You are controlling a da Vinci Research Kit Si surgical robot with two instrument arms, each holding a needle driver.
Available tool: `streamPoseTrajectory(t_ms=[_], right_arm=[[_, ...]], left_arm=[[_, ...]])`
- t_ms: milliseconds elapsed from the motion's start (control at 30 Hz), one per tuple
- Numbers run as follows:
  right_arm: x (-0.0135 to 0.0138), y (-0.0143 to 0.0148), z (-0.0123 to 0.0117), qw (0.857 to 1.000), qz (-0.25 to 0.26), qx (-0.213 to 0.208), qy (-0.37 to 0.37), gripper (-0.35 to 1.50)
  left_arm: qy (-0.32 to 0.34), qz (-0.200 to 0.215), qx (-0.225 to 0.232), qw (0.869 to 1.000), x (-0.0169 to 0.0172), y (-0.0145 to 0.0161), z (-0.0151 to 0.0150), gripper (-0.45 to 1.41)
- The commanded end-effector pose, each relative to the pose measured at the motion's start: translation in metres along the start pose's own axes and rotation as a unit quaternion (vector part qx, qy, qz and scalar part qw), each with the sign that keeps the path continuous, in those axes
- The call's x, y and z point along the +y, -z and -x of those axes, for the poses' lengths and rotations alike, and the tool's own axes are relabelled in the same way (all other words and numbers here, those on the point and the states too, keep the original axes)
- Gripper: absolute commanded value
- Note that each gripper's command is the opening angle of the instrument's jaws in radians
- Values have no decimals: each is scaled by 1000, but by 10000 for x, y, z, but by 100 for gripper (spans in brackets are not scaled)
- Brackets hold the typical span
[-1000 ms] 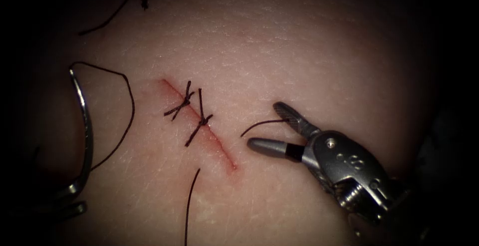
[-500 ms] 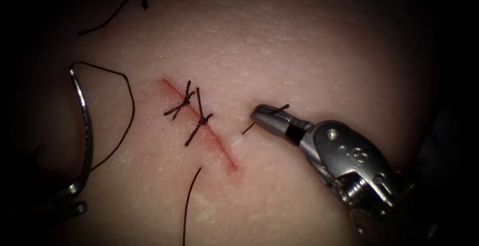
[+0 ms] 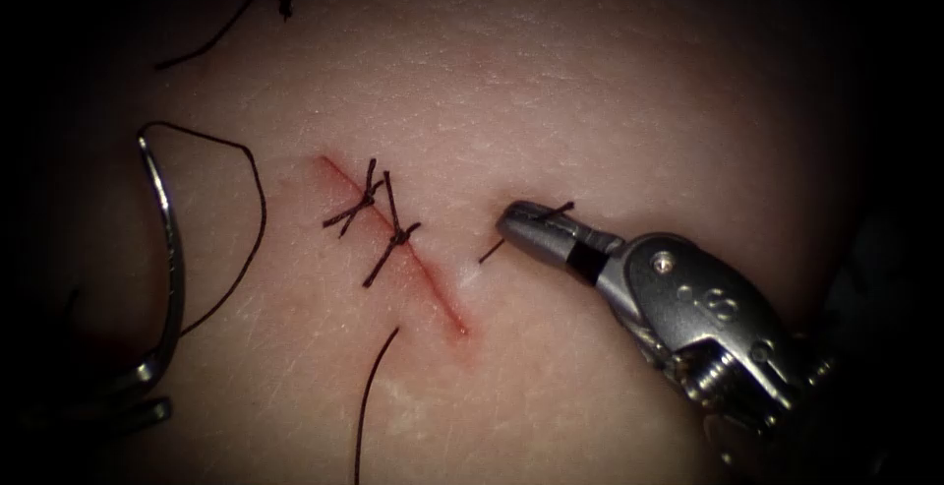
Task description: Wound Closure
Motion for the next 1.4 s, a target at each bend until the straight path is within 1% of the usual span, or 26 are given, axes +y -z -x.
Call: streamPoseTrajectory(t_ms=[33, 200, 333, 367, 400, 433, 467, 500, 533, 600, 733, 867, 1033, 1200, 1333, 1367, 1400], right_arm=[[-3, -8, 3, 1000, -1, -1, 3, -35], [-3, -8, -3, 1000, -4, -6, 2, -35], [-2, -8, -7, 1000, -6, -8, 0, -35], [-2, -9, -8, 1000, -6, -8, -1, -30], [-1, -10, -10, 1000, -5, -8, -2, 10], [-1, -10, -11, 1000, -5, -6, -2, 41], [0, -9, -12, 1000, -5, -5, -3, 83], [0, -9, -13, 1000, -5, -2, -4, 113], [1, -8, -14, 1000, -5, 0, -5, 131], [-2, -3, -15, 1000, -2, 9, -6, 146], [-15, 17, -13, 1000, -15, 12, -7, 148], [-29, 39, -14, 999, -32, 12, -8, 148], [-43, 66, -15, 999, -35, 11, -4, 148], [-47, 78, -13, 999, -36, 12, 0, 148], [-49, 81, -10, 999, -37, 13, 4, 148], [-50, 82, -9, 999, -37, 13, 4, 148], [-51, 82, -8, 999, -37, 14, 5, 148]], left_arm=[[2, 2, 0, 1000, 8, -1, 8, -45], [2, 6, 4, 1000, 2, 2, 11, -45], [7, 4, 1, 1000, -9, 5, 18, -45], [6, 3, -1, 1000, -12, 5, 20, -45], [9, 2, -2, 1000, -14, 5, 23, -45], [8, -1, -5, 1000, -17, 6, 27, -45], [7, -2, -6, 1000, -18, 6, 31, -45], [8, -4, -8, 1000, -18, 6, 35, -45], [11, -5, -9, 1000, -19, 6, 41, -45], [11, -6, -10, 1000, -18, 5, 51, -45], [17, -10, -20, 1000, -26, 4, 78, -45], [26, -20, -27, 999, -44, 1, 104, -45], [33, -31, -34, 998, -70, -4, 124, -45], [26, -43, -49, 998, -92, -11, 145, -45], [31, -34, -63, 997, -92, -11, 164, -45], [33, -32, -68, 997, -91, -10, 168, -11], [41, -31, -71, 996, -90, -8, 173, 53]])
